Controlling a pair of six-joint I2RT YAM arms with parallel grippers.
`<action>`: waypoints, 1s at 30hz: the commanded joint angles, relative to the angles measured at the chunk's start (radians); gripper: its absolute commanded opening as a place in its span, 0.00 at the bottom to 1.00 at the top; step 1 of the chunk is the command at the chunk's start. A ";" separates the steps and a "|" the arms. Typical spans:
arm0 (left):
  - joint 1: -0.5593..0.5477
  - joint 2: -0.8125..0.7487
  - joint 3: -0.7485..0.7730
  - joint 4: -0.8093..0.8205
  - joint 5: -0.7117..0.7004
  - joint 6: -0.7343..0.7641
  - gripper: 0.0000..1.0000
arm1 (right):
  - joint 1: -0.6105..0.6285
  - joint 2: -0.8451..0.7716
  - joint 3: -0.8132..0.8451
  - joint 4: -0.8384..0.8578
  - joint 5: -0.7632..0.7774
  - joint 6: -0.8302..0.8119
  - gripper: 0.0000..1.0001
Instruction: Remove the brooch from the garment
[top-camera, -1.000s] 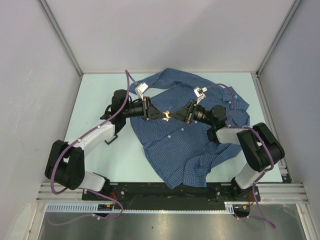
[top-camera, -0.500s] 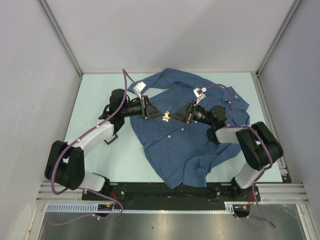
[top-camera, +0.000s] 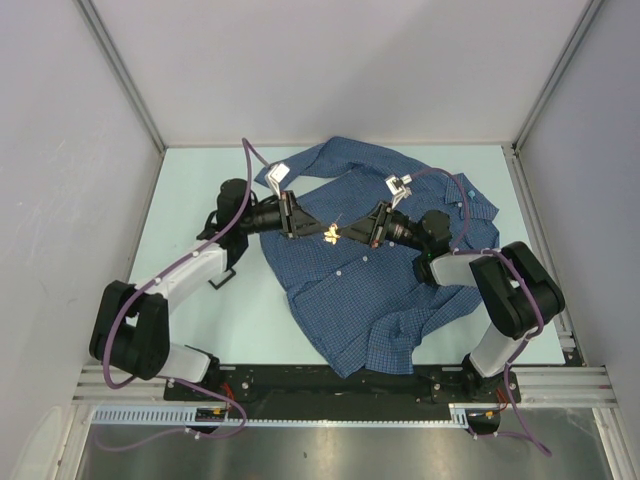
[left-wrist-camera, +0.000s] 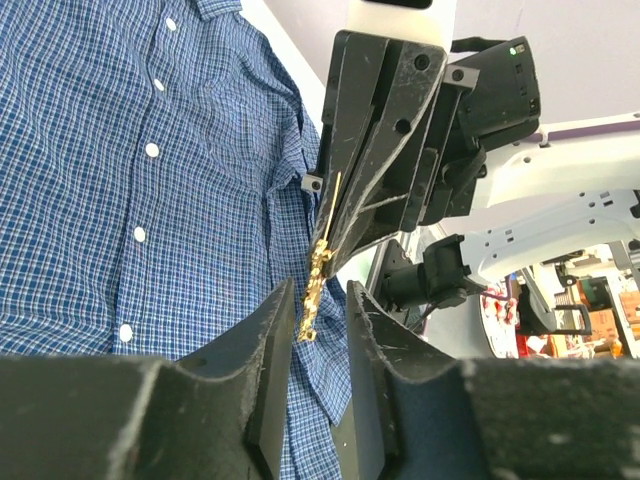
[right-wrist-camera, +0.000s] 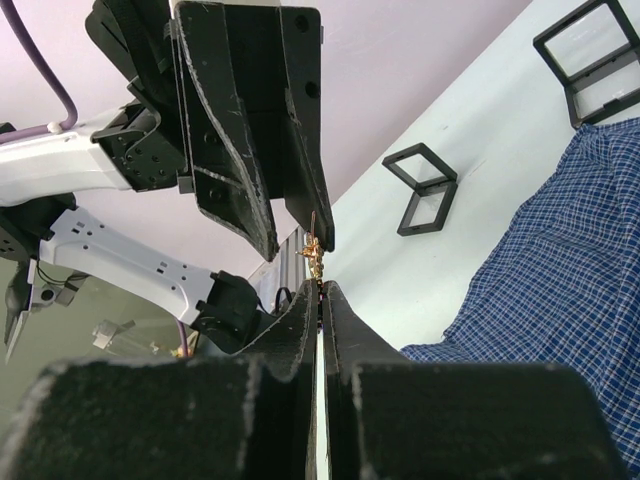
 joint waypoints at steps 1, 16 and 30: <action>0.001 -0.020 -0.011 0.039 0.030 0.004 0.31 | -0.004 0.004 0.033 0.124 -0.010 0.007 0.00; -0.005 -0.015 0.000 -0.009 0.013 0.041 0.15 | -0.002 0.004 0.033 0.134 -0.010 0.015 0.00; -0.033 0.011 0.090 -0.198 -0.063 0.051 0.00 | -0.028 -0.046 0.015 0.057 0.034 -0.021 0.53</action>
